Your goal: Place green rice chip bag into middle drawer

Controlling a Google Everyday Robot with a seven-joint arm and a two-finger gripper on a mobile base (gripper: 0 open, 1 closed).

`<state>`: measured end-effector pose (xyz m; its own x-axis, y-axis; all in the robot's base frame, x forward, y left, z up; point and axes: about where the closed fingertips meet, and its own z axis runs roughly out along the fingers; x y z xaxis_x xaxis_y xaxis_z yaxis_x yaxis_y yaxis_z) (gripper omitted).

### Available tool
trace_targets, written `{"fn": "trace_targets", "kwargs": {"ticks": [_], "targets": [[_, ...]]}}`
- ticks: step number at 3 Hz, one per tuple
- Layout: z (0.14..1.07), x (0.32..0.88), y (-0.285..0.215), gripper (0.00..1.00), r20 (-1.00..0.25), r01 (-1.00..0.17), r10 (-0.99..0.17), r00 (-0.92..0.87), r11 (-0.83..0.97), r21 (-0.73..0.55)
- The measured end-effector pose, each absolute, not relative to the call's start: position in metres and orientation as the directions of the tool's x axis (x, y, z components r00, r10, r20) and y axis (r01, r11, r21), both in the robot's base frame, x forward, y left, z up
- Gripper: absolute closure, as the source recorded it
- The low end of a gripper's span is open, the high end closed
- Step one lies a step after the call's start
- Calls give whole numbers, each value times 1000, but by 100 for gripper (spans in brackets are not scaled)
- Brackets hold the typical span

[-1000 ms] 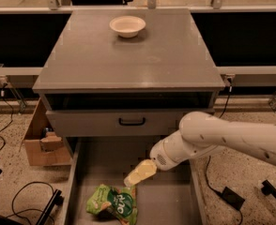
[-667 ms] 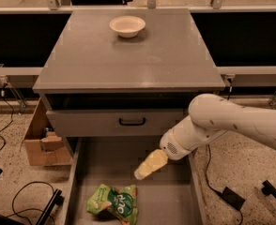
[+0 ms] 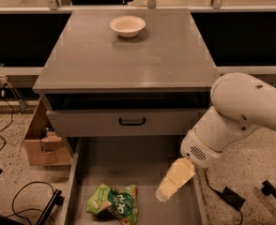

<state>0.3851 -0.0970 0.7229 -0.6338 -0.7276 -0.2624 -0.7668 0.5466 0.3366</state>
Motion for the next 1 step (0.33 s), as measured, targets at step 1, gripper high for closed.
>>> {"fn": "trace_targets", "kwargs": {"ticks": [1], "targets": [[754, 333, -89, 0, -194, -817, -803, -563, 504, 281]]}}
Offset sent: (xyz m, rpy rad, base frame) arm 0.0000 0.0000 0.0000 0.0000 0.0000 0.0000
